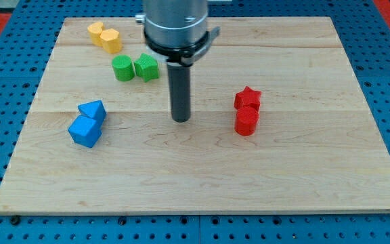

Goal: Push the blue cube left a bit

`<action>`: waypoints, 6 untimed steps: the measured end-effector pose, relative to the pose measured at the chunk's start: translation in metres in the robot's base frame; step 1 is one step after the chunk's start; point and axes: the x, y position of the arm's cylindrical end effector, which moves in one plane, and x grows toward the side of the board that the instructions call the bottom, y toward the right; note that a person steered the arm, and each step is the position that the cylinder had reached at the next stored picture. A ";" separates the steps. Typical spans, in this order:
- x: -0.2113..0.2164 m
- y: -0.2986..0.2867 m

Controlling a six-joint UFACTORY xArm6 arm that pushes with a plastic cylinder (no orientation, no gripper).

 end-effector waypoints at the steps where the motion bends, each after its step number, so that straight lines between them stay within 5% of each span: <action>1: 0.026 -0.023; 3: 0.065 -0.066; 6: 0.062 -0.161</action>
